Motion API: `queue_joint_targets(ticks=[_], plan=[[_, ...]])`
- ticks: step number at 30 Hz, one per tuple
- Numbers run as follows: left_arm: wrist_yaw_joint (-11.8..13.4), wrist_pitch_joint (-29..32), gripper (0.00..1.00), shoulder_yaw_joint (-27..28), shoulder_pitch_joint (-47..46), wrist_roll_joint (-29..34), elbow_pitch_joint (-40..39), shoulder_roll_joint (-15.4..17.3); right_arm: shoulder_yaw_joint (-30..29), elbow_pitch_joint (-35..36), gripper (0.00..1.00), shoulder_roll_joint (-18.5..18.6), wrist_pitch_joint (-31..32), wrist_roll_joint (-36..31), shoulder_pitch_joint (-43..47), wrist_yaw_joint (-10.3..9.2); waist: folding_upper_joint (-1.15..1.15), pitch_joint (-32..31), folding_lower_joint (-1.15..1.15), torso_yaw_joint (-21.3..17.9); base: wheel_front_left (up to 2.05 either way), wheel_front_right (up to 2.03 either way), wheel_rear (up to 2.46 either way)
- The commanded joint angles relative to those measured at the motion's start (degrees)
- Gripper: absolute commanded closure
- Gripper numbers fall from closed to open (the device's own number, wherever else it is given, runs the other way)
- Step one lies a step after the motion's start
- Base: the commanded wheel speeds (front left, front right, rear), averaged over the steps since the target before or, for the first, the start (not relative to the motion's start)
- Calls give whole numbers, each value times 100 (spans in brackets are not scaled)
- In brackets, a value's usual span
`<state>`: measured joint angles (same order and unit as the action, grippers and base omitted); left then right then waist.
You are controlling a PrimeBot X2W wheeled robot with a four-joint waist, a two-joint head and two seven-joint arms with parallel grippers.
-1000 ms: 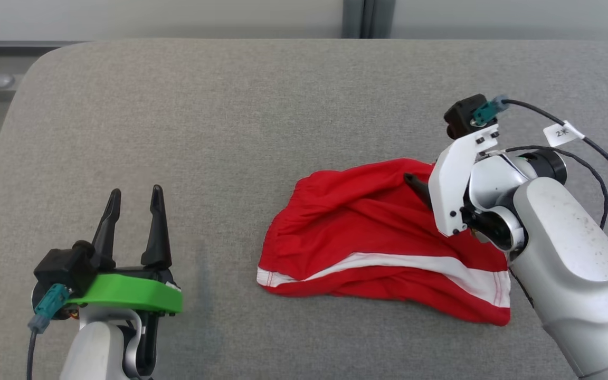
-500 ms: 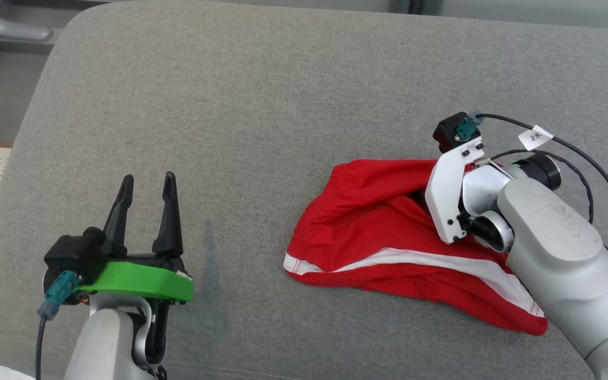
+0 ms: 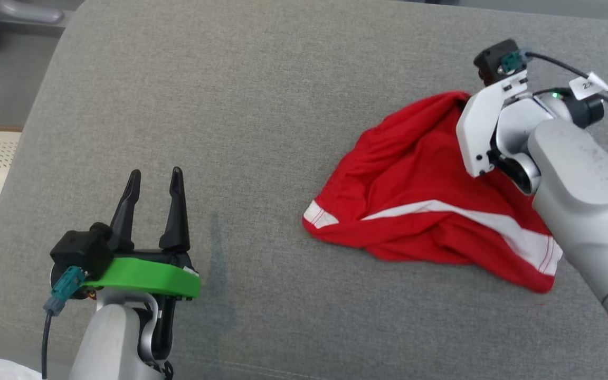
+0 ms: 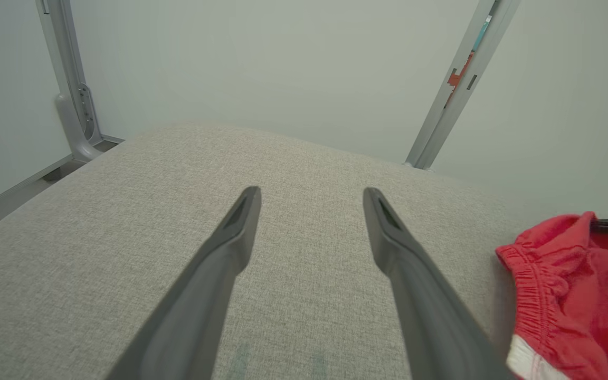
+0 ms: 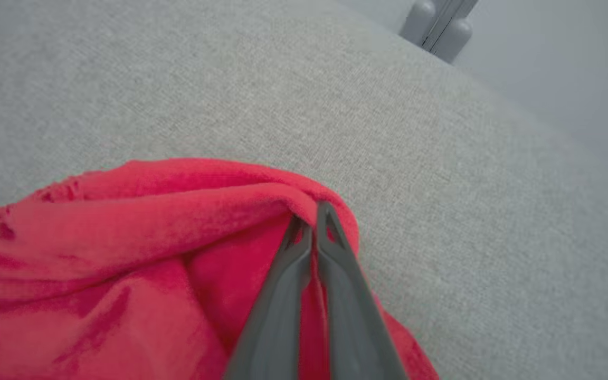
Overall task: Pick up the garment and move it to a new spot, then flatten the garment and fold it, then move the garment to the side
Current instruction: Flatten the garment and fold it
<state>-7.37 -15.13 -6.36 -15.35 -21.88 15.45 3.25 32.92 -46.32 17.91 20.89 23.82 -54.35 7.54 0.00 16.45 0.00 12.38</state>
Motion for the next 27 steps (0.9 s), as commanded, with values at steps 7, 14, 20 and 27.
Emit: queue_joint_targets(ticks=[7,14,20,27], plan=[[-15,1,0,-31,-82,-79,35,-9,274,-244,100,134,-762,-376,-652,-11,0,32,0,178,0,0,0],[-15,1,0,-2,-4,-6,94,-12,445,-644,0,86,-933,-80,-424,-11,0,-147,0,110,0,0,0],[-15,2,0,88,128,94,128,71,226,-533,0,68,-1575,284,51,-11,0,-502,0,-221,0,0,0],[-15,2,0,324,375,200,191,130,-295,237,0,174,-2783,402,943,-11,0,-997,0,-697,0,0,0]])
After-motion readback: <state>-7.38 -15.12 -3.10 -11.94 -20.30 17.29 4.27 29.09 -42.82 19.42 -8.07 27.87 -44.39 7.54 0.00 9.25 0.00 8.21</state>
